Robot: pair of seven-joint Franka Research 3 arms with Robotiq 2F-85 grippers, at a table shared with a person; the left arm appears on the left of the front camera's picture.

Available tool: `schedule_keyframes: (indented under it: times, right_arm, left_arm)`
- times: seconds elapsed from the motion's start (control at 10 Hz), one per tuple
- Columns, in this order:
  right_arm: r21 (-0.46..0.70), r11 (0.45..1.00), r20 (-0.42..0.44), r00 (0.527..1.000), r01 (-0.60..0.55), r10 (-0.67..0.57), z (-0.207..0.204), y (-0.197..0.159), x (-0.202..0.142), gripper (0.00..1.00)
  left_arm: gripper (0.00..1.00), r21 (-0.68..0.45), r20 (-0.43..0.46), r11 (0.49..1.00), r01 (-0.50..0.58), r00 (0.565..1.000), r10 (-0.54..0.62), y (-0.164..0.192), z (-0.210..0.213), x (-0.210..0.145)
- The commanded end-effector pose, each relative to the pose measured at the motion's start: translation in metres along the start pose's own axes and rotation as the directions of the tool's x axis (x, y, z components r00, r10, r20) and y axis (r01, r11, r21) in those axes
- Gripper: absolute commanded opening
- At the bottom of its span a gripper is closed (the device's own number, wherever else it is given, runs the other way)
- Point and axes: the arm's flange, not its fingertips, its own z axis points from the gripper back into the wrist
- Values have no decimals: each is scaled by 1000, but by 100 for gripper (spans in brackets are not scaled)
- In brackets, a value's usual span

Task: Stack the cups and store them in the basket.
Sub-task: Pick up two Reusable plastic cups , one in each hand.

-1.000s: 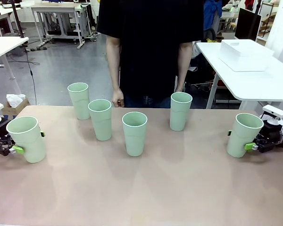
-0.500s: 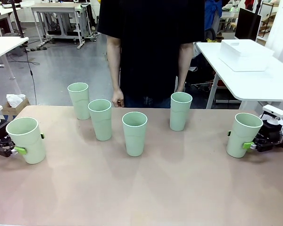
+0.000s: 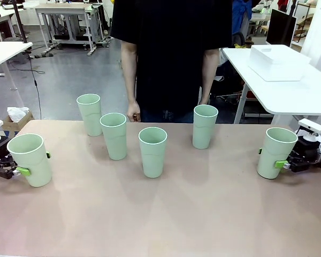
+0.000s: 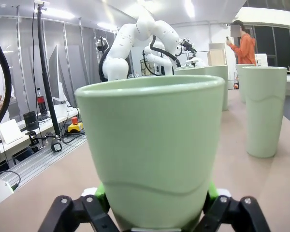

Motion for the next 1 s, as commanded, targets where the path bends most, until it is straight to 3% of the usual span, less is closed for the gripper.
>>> schedule_keyframes:
  times: [0.0, 0.1, 0.4, 0.5, 0.7, 0.9]
  right_arm:
    - [76, 994, -20, 997, 80, -79, -3, 4, 4, 20]
    - [0, 1000, 0, 1000, 0, 0, 0, 0, 0, 20]
    - [0, 1000, 0, 1000, 0, 0, 0, 0, 0, 20]
    - [15, 1000, -6, 1000, 16, -15, 1, 2, 0, 84]
    - [-76, 997, -31, 999, -12, 10, -24, 2, 37, 84]
    - [-139, 990, -31, 1000, 0, -4, -48, 7, 77, 84]
  left_arm:
    - [39, -71, -18, 997, -25, 1000, 23, -10, -2, 10]
    - [39, 0, 0, 1000, 0, 1000, 0, 0, 0, 0]
    - [39, 0, 0, 1000, 0, 1000, 0, 0, 0, 0]
    - [85, -16, -13, 999, -32, 999, 31, 2, 1, 2]
    - [85, 81, 14, 997, 10, 1000, -11, 7, -7, 36]
    - [85, 128, -14, 991, 33, 999, -32, 12, -23, 82]
